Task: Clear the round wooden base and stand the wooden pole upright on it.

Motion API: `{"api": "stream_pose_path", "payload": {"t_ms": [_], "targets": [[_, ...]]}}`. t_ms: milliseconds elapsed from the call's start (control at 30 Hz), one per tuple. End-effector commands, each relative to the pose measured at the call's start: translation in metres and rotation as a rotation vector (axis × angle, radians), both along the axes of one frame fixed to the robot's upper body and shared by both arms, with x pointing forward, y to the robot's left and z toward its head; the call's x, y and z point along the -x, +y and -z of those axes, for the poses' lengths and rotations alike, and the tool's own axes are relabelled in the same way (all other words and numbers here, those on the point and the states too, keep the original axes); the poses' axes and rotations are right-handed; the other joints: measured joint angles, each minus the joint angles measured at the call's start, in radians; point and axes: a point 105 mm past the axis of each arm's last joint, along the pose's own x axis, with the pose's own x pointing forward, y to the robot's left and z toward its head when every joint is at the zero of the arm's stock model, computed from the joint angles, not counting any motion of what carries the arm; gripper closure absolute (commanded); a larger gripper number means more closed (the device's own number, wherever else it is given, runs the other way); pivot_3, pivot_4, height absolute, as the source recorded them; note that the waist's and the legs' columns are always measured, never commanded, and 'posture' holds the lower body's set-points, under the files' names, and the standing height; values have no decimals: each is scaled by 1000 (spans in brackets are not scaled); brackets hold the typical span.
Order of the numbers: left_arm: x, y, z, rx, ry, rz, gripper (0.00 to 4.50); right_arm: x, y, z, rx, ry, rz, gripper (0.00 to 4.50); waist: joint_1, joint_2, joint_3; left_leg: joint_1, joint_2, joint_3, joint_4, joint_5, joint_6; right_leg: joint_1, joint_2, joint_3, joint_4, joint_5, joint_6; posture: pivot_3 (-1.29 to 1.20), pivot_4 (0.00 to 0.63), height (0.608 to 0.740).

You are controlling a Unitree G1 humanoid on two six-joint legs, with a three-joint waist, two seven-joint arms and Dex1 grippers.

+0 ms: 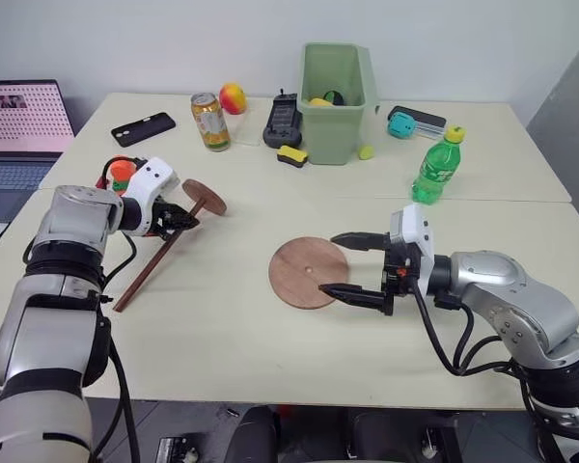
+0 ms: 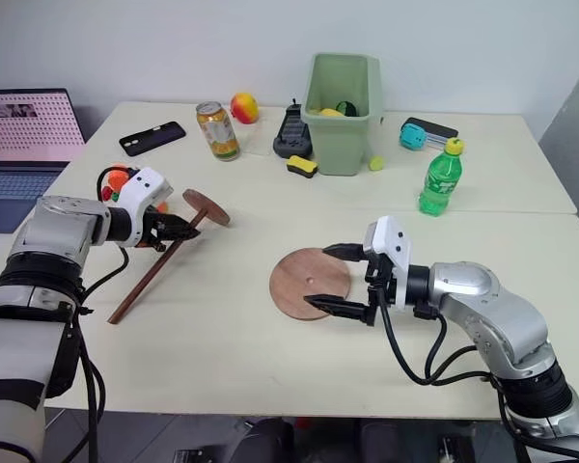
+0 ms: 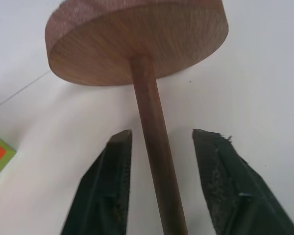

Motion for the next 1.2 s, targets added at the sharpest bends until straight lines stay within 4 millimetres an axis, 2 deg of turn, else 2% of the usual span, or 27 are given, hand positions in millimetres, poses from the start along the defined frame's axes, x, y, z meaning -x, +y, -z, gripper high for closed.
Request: {"api": "stream_pose_path", "payload": {"t_ms": [33, 100, 267, 367, 433, 500, 567, 600, 667, 767, 833, 900, 933, 1067, 1133, 1200], "targets": [[-3, 0, -15, -2, -35, 10, 3826, 4, -1, -13, -21, -52, -6, 0, 0, 0, 0, 0, 0, 0, 0, 0, 0, 0, 0, 0, 0, 0, 0, 0, 150, 740], [-2, -1, -15, 4, -28, 13, 4256, 3, -1, -14, -19, -52, -7, 0, 0, 0, 0, 0, 0, 0, 0, 0, 0, 0, 0, 0, 0, 0, 0, 0, 150, 740], [1, -1, -14, 12, -10, 17, 4283, 1, -2, -16, -22, -48, -7, 0, -1, 0, 0, 0, 0, 0, 0, 0, 0, 0, 0, 0, 0, 0, 0, 0, 150, 740], [0, -1, -22, 40, -32, 10, 4283, 0, -3, -17, -22, -49, -7, 0, -1, 0, 0, 0, 0, 0, 0, 0, 0, 0, 0, 0, 0, 0, 0, 0, 150, 740], [1, -14, -53, 203, -94, 64, 4283, 0, -5, -19, -25, -53, -3, 0, -1, 0, 0, 0, 0, 0, 0, 0, 0, 0, 0, 0, 0, 0, 0, 0, 150, 740], [7, -31, -105, 439, -242, 166, 4283, 0, -7, -21, -33, -54, 7, 0, -1, -2, 1, -1, 1, -1, 0, 0, 0, 0, 0, -1, 0, 0, 0, 0, 150, 740], [9, -36, -145, 654, -373, 176, 4283, 1, -9, -23, -42, -56, 19, 0, 2, -3, 2, -1, 2, -1, 1, 0, 0, 0, 0, -2, 0, 0, 0, 0, 150, 740], [9, -36, -155, 727, -412, 158, 4283, 1, -11, -23, -47, -56, 27, 0, 3, -3, 2, -1, 2, -2, 1, 0, 0, 0, 0, -2, 0, 0, 0, 0, 150, 740], [14, -42, -168, 762, -543, 184, 4283, 1, -15, -24, -54, -61, 48, 0, 2, -3, 1, -1, 2, -1, 1, 0, 0, 0, -3, -1, 0, 0, 0, 0, 150, 740], [27, -73, -161, 735, -540, 265, 4283, 3, -23, -23, -56, -76, 92, 0, 1, -1, 0, 0, 1, 0, 1, 2, -3, 1, -6, 0, 0, 0, 1, 0, 150, 740], [39, -101, -165, 843, -581, 317, 4283, 3, -31, -22, -66, -114, 162, 0, 2, -1, 0, 1, 1, 1, 0, 2, -4, 1, -7, 2, 0, 0, 1, 0, 150, 740], [49, -131, -158, 999, -636, 331, 4283, 11, -35, -13, -77, -142, 232, 0, 5, -5, 1, -1, 2, -2, 3, 2, -4, 1, -6, 2, 2, 0, 1, 0, 150, 740], [55, -143, -149, 990, -650, 363, 4283, 18, -35, -7, -72, -136, 238, 0, 9, -5, -1, 0, 2, -2, 2, 2, -3, 1, -5, 1, 2, 0, 1, 0, 150, 740], [67, -172, -130, 1020, -686, 395, 4283, 48, -38, 29, 1, -28, 208, 0, 9, -5, -1, 0, 1, 0, 1, 3, -5, 3, -6, 3, -1, -1, 2, 0, 150, 740], [69, -183, -121, 1055, -686, 396, 4283, 54, -38, 38, 14, 0, 210, 0, 5, -5, -1, 1, 0, 2, 1, 2, -4, 2, -5, 3, 1, 0, 2, 0, 150, 740], [69, -189, -108, 1059, -675, 387, 4283, 52, -37, 39, -6, 7, 237, 0, 3, -5, -1, 3, 1, 3, 1, 1, -1, 3, -4, 4, 2, 0, 1, 0, 150, 740]]}}
